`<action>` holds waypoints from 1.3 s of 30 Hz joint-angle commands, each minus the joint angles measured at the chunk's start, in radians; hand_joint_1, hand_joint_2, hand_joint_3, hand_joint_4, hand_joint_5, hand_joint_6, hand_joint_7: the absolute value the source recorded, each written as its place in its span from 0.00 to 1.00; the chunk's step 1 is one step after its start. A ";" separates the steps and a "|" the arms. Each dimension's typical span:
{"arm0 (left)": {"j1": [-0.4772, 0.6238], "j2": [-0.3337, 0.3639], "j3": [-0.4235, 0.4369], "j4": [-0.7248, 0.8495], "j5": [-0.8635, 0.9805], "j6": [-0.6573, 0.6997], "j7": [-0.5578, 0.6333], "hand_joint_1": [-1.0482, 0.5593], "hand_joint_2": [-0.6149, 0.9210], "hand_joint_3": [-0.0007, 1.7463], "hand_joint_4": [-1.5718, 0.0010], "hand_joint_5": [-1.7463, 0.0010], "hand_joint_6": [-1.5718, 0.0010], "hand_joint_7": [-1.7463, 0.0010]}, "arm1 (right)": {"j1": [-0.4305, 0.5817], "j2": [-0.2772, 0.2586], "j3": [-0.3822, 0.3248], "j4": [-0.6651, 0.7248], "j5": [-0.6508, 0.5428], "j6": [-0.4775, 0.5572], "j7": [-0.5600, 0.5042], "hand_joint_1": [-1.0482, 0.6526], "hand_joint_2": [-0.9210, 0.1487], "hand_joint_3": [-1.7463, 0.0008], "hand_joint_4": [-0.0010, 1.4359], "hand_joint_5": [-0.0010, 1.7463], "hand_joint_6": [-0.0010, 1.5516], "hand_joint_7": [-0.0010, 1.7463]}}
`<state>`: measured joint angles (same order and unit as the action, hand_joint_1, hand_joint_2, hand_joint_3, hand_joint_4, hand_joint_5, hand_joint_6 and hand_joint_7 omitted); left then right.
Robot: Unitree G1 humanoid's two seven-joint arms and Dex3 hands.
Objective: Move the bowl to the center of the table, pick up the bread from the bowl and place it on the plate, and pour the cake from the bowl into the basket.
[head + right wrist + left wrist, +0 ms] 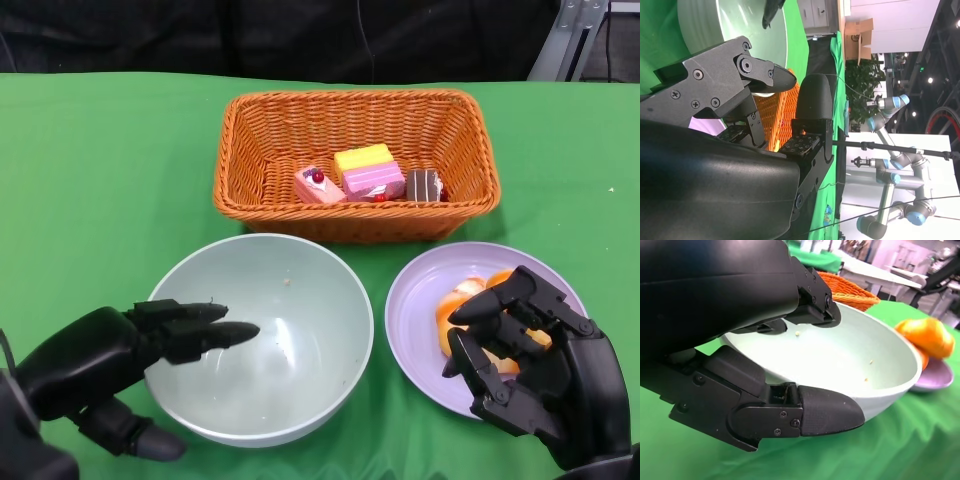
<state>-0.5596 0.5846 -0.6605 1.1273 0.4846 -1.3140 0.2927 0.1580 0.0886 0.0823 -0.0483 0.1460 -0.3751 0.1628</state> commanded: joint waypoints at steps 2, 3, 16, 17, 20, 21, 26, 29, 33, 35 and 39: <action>0.152 -0.083 0.122 -0.163 -0.626 0.209 -0.547 0.01 1.00 0.33 0.82 0.97 0.81 0.99 | 0.006 -0.007 -0.011 0.004 0.001 -0.013 -0.002 0.53 0.23 0.57 0.49 0.94 0.41 0.74; 0.175 -0.105 0.154 -0.217 -0.721 0.268 -0.609 0.11 1.00 0.26 0.75 0.95 0.75 0.98 | 0.006 -0.006 -0.011 0.003 0.000 -0.011 -0.004 0.53 0.24 0.57 0.49 0.95 0.41 0.74; 0.230 -0.405 0.520 -0.489 -1.047 0.699 -0.779 0.58 1.00 0.18 0.48 0.50 0.33 0.96 | 0.006 0.000 -0.012 0.016 0.004 -0.026 -0.004 0.53 0.20 0.62 0.48 0.95 0.40 0.73; 0.224 -0.422 0.544 -0.491 -1.038 0.709 -0.775 0.59 1.00 0.19 0.50 0.44 0.32 0.96 | 0.006 0.000 -0.013 0.017 0.002 -0.027 -0.006 0.53 0.19 0.62 0.48 0.95 0.40 0.73; 0.220 -0.466 0.606 -0.515 -1.034 0.764 -0.771 0.60 1.00 0.23 0.56 0.25 0.27 0.92 | 0.010 0.001 -0.012 0.015 -0.001 -0.028 -0.010 0.53 0.19 0.63 0.48 0.95 0.40 0.73; 0.221 -0.476 0.624 -0.523 -1.035 0.787 -0.773 0.59 1.00 0.23 0.57 0.21 0.30 0.82 | 0.011 0.000 -0.012 0.014 0.001 -0.027 -0.010 0.53 0.19 0.63 0.48 0.95 0.40 0.73; 0.237 -0.495 0.679 -0.556 -1.023 0.868 -0.829 0.58 1.00 0.22 0.57 0.16 0.43 0.53 | 0.013 -0.005 -0.013 0.015 0.007 -0.029 -0.003 0.52 0.18 0.64 0.48 0.95 0.40 0.73; 0.256 -0.490 0.694 -0.558 -1.002 0.868 -0.898 0.59 0.99 0.23 0.57 0.08 0.48 0.32 | 0.005 -0.013 -0.026 0.018 0.026 -0.036 0.009 0.54 0.19 0.60 0.48 0.94 0.41 0.73; 0.278 -0.489 0.718 -0.551 -0.965 0.847 -0.941 0.61 0.93 0.31 0.51 0.05 0.48 0.21 | 0.010 -0.021 -0.041 -0.017 0.054 -0.017 0.016 0.54 0.23 0.54 0.48 0.94 0.41 0.73; 0.288 -0.488 0.731 -0.544 -0.946 0.829 -0.957 0.62 0.87 0.43 0.50 0.04 0.49 0.18 | 0.020 -0.028 -0.049 -0.046 0.071 -0.002 0.023 0.54 0.23 0.54 0.47 0.95 0.40 0.74; 0.300 -0.486 0.756 -0.538 -0.931 0.826 -0.988 0.62 0.79 0.55 0.50 0.01 0.49 0.16 | 0.034 -0.045 -0.054 -0.095 0.103 0.019 0.044 0.55 0.21 0.55 0.47 0.96 0.41 0.75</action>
<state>-0.2762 0.0821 0.0800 0.5820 -0.4477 -0.4768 -0.6784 0.1797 0.0614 0.0397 -0.1198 0.2330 -0.3675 0.1996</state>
